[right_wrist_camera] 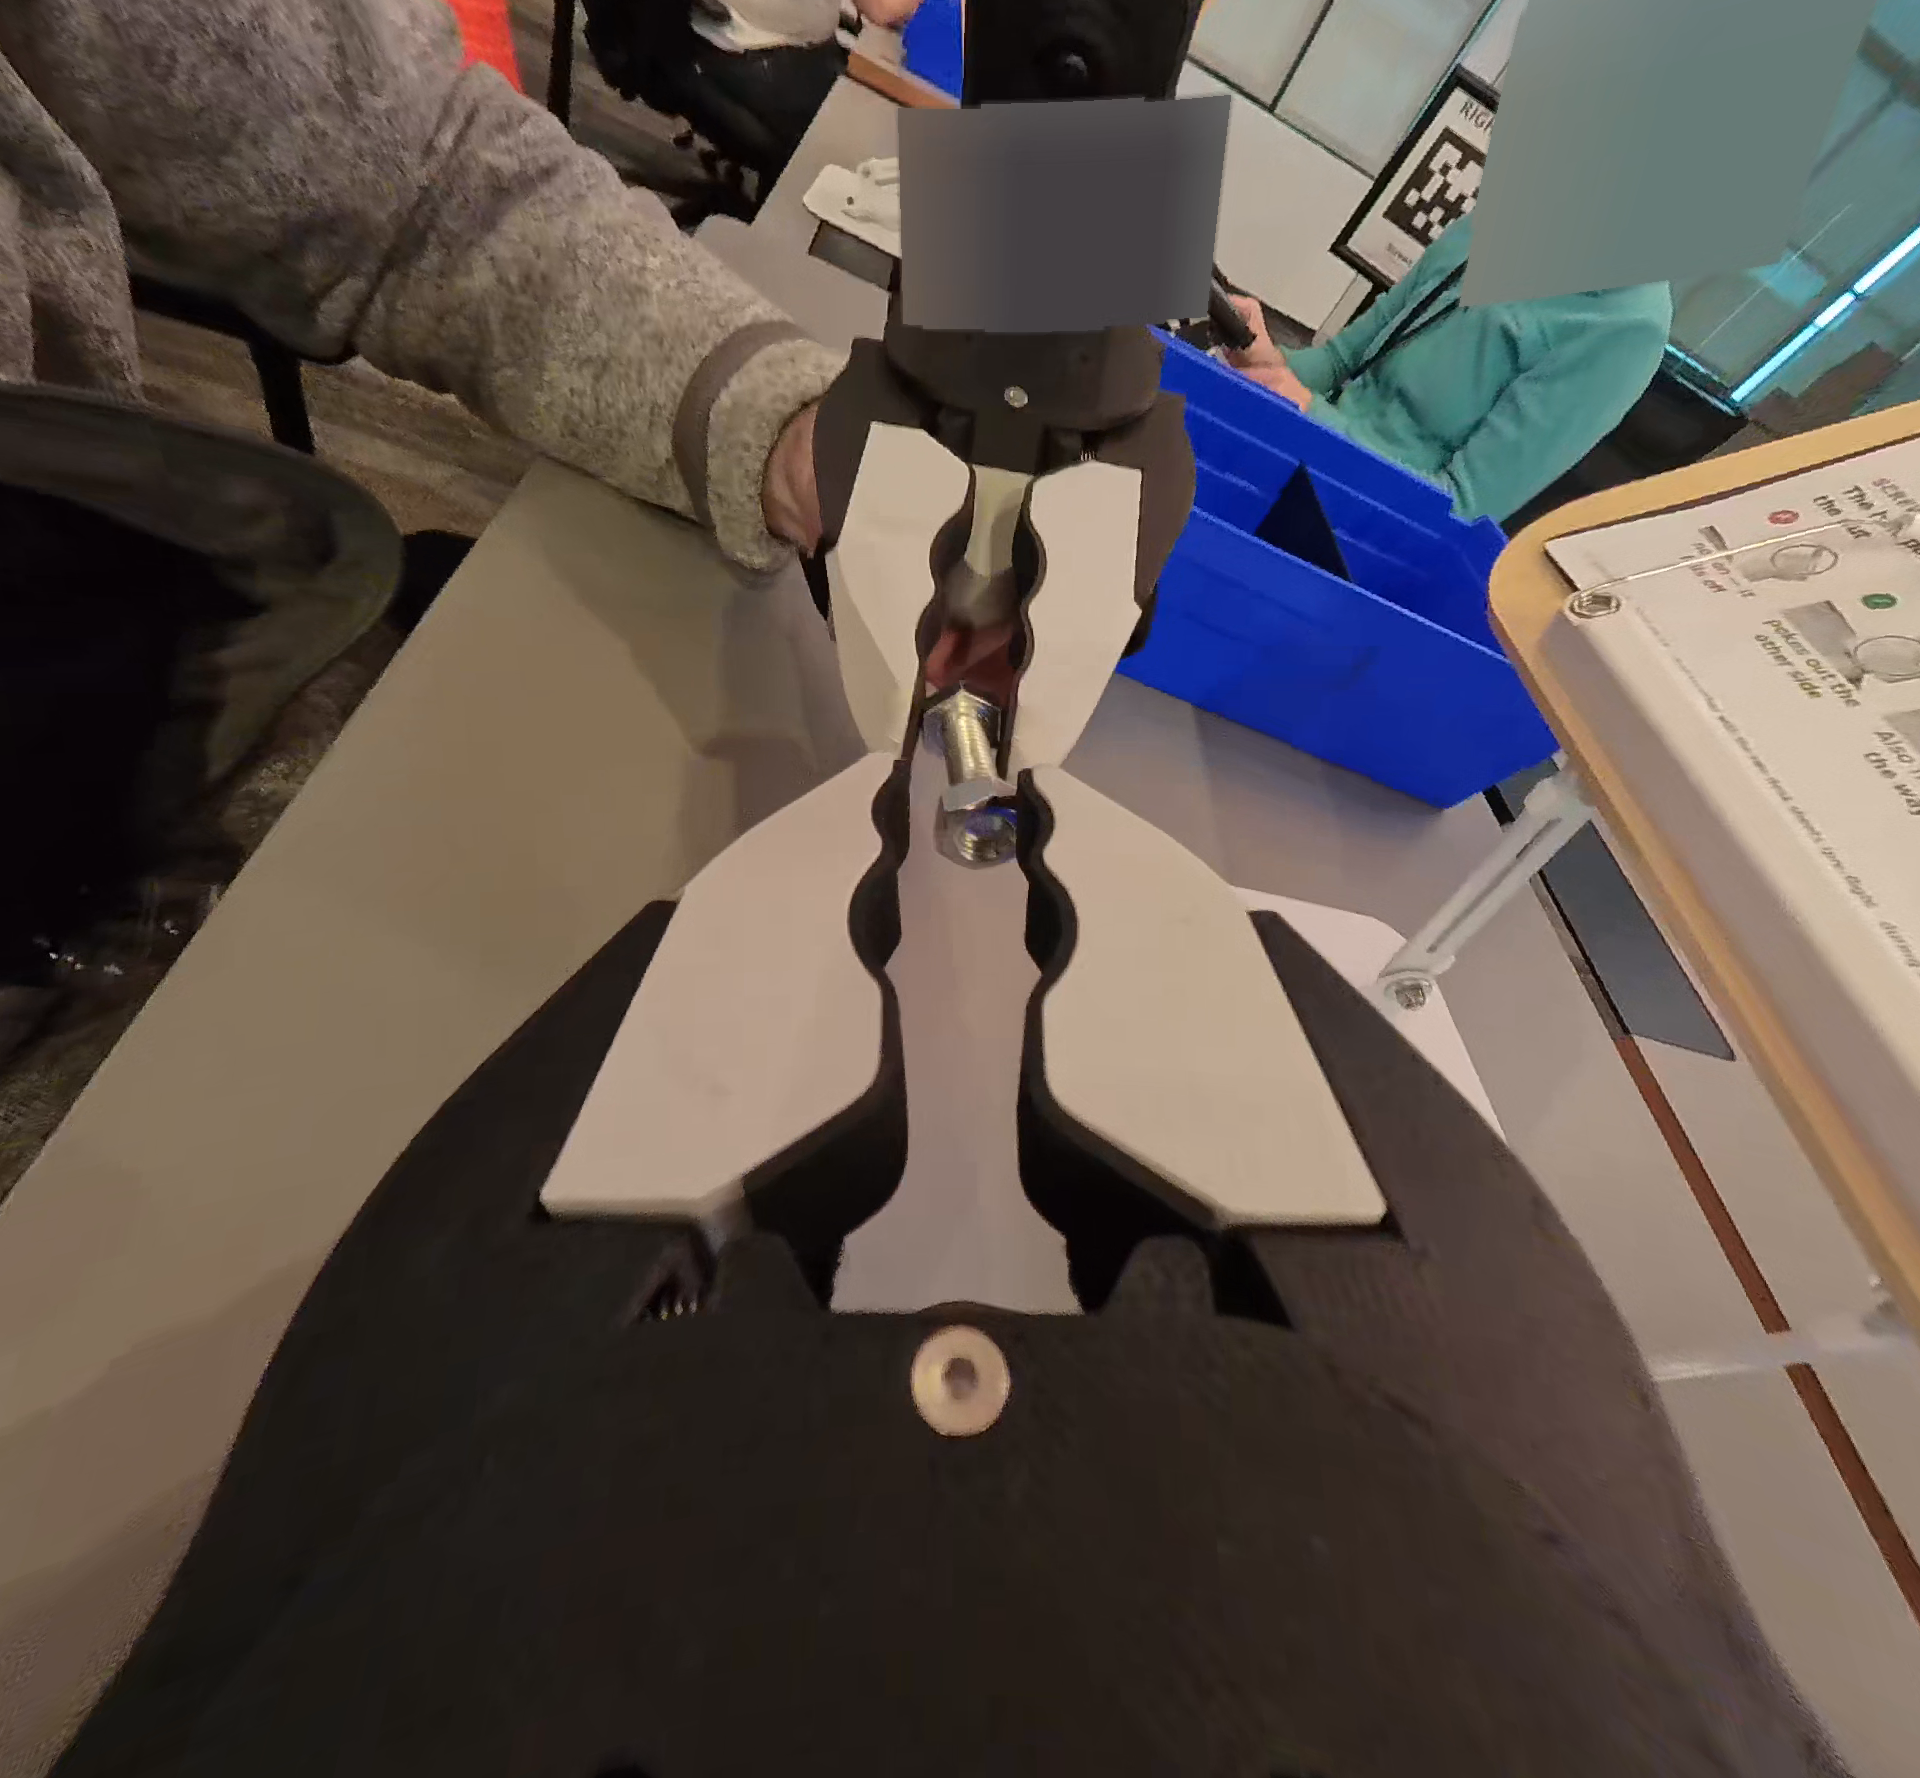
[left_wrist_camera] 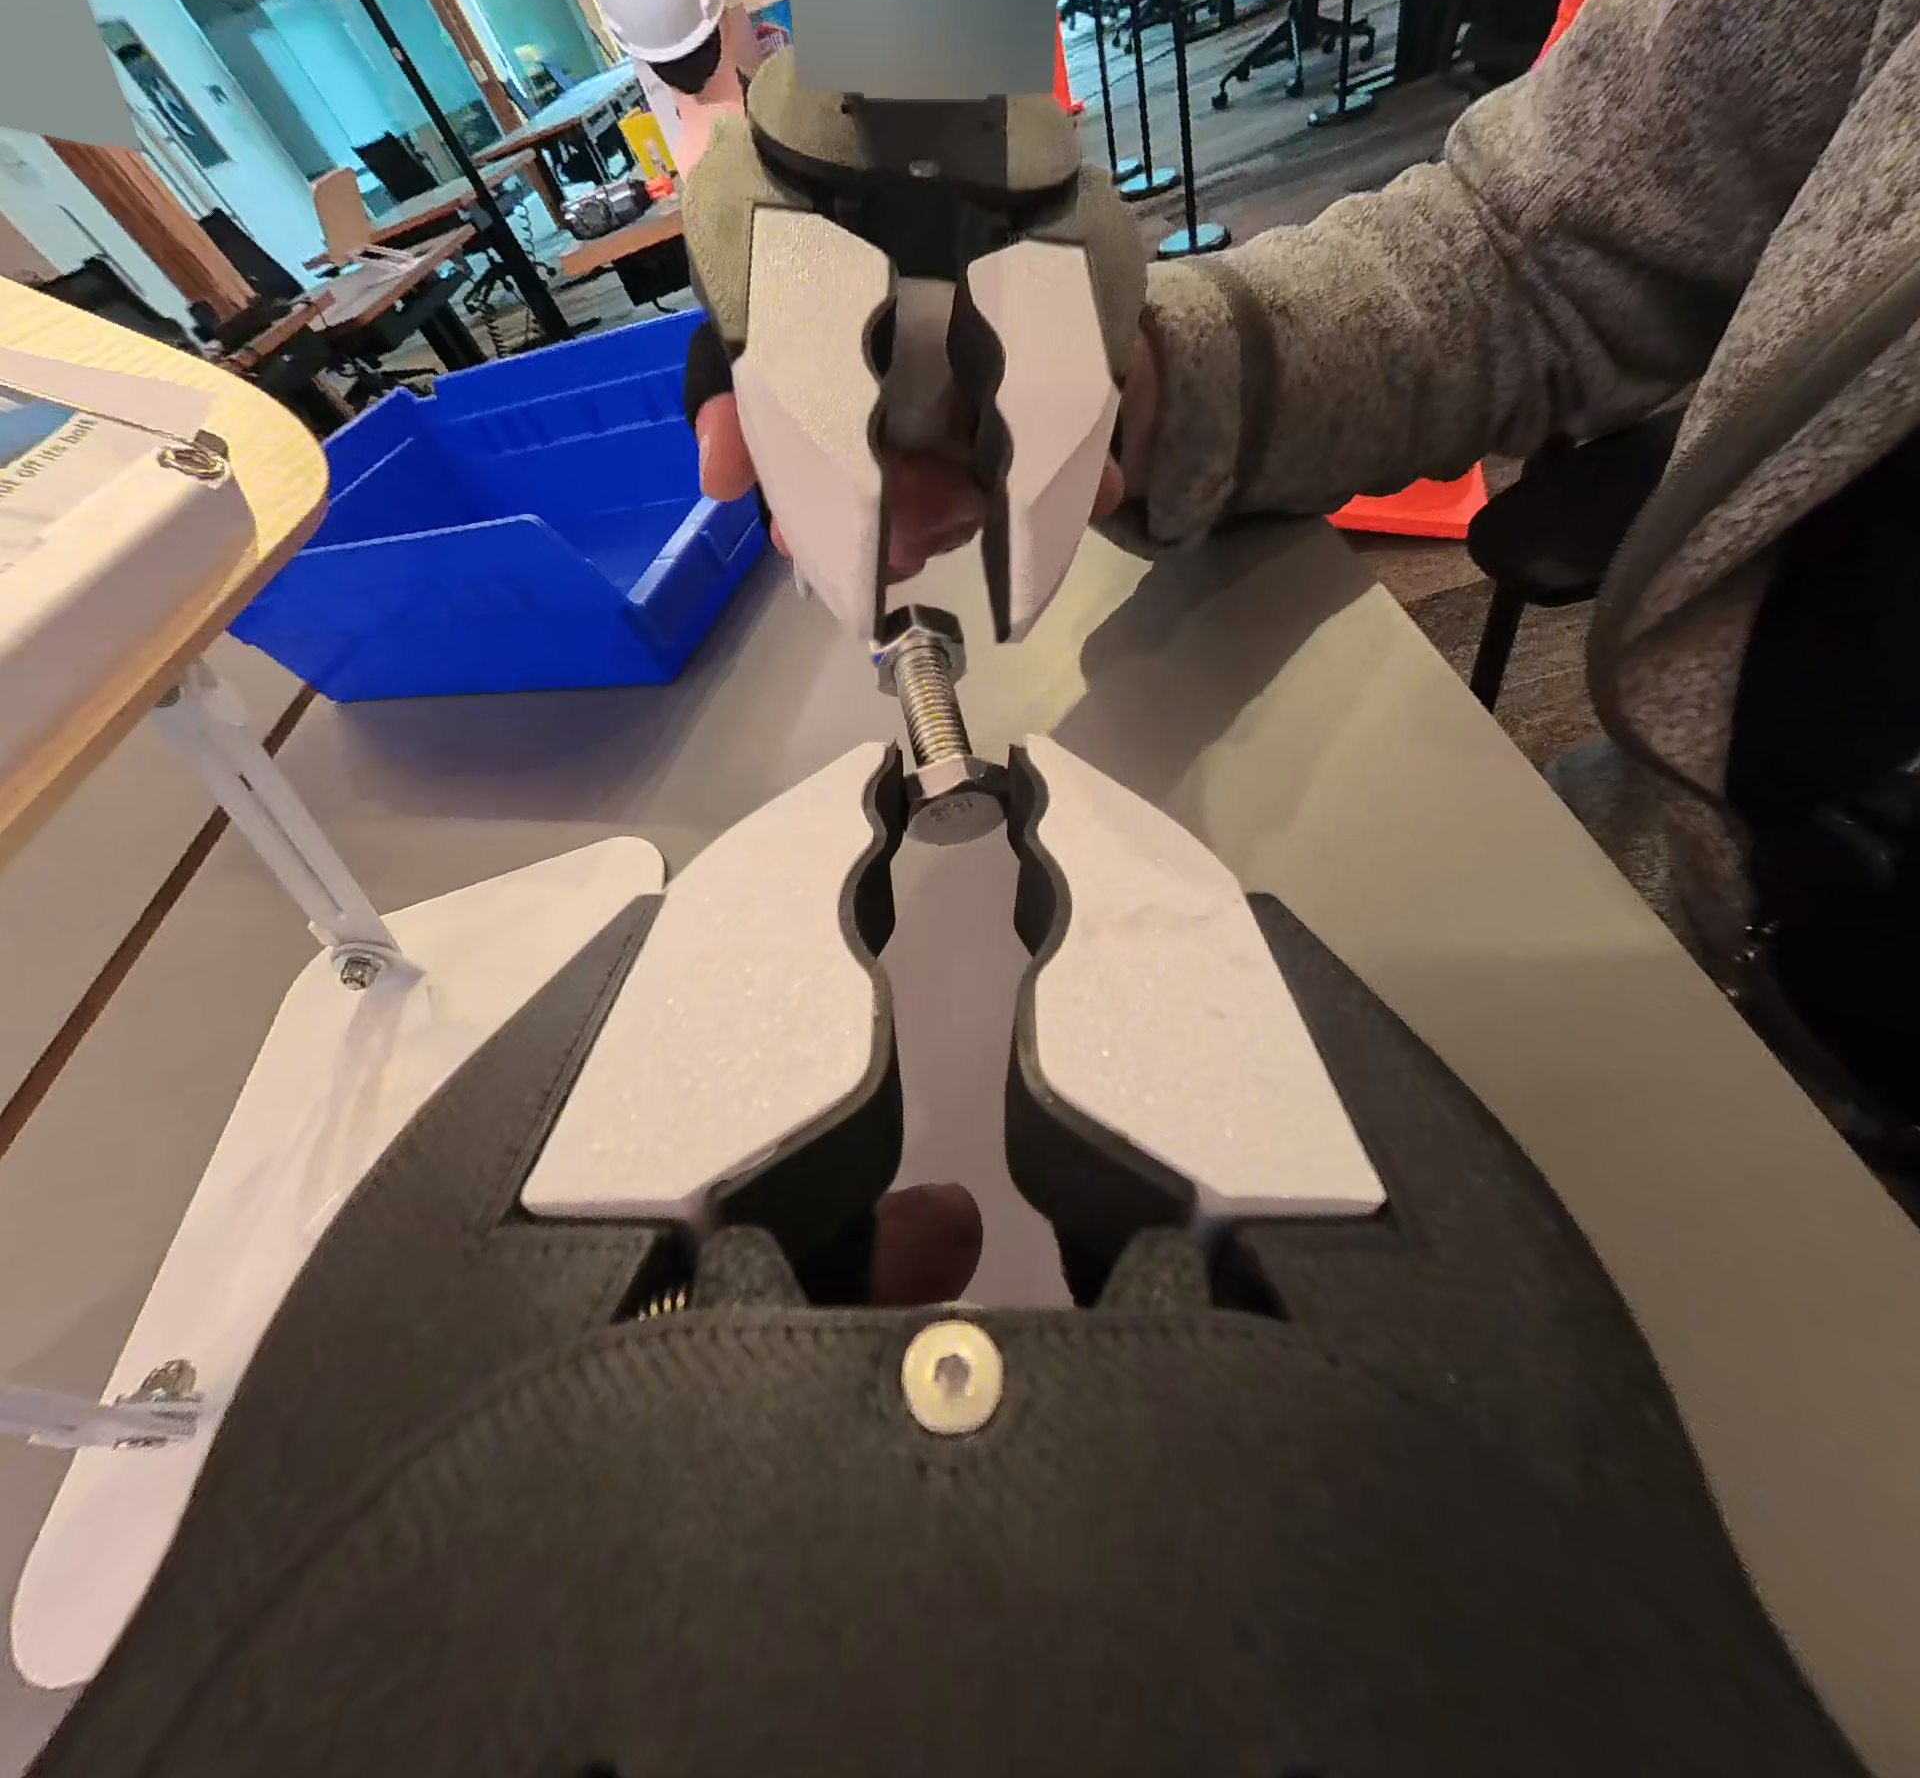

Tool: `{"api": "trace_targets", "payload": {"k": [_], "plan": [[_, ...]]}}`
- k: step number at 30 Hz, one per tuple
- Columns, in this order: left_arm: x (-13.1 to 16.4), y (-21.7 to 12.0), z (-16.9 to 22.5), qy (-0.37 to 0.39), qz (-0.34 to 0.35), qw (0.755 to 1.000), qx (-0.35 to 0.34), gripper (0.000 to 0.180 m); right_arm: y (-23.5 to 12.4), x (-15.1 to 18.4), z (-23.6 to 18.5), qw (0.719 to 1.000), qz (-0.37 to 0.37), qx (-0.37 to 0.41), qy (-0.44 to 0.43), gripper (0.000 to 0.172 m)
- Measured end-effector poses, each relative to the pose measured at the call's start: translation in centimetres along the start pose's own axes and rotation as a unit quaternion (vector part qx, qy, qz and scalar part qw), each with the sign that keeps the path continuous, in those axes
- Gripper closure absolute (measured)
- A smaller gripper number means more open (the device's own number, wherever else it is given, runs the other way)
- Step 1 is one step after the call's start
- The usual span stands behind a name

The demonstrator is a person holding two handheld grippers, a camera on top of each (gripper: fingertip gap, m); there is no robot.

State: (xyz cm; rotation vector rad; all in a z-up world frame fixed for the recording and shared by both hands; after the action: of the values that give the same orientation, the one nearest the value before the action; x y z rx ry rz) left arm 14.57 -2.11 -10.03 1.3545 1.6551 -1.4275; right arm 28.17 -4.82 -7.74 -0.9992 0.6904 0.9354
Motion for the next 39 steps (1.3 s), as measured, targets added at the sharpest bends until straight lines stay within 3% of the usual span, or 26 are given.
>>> {"api": "trace_targets", "payload": {"k": [5, 10, 14, 22, 28, 32, 36, 39], "plan": [[-0.1, 0.2, 0.3, 0.007, -0.001, 1.000, 0.007, 0.162, 0.0, 0.2, 0.2, 1.000, 0.001, 0.003, 0.008, 0.152], [-0.4, 0.5, 1.0, 0.033, -0.010, 0.999, 0.012, 0.162, -0.8, 1.3, 2.2, 0.996, 0.003, 0.050, 0.079, 0.156], [-0.1, 0.3, 0.5, 0.019, -0.007, 1.000, 0.008, 0.162, -1.3, 0.3, 1.3, 0.998, 0.039, 0.010, 0.047, 0.149], [0.0, 0.6, 0.8, 0.027, -0.014, 0.999, 0.014, 0.162, 0.0, 0.7, 0.5, 1.000, -0.003, -0.014, 0.028, 0.139], [-0.3, 0.9, 1.3, 0.047, -0.023, 0.999, 0.016, 0.162, -0.5, 1.9, 2.2, 0.996, -0.018, 0.029, 0.082, 0.151], [0.1, 0.6, 0.7, 0.029, -0.019, 0.999, 0.008, 0.162, -1.1, 0.9, 1.4, 0.998, 0.023, 0.003, 0.056, 0.142], [0.0, 0.2, 0.3, 0.007, 0.000, 1.000, 0.010, 0.162, -0.5, 0.6, 0.3, 1.000, 0.012, -0.019, 0.018, 0.134], [-0.1, 0.0, 0.1, -0.021, 0.022, 0.999, 0.030, 0.162, -0.1, 0.5, -0.2, 1.000, -0.007, -0.010, -0.019, 0.138]]}}
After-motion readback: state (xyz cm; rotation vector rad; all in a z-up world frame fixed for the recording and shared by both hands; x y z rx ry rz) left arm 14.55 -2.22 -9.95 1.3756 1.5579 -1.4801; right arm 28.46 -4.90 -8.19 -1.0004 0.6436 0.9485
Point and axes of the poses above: each gripper's, where its closed fingertips meet, y out along the fingers, x out of its underside, z = x × y across the jaws, the point moved 7 cm from there along -y, back along the fingers, and after that the axes turned 7 degrees about -z, right-handed, at the moved point
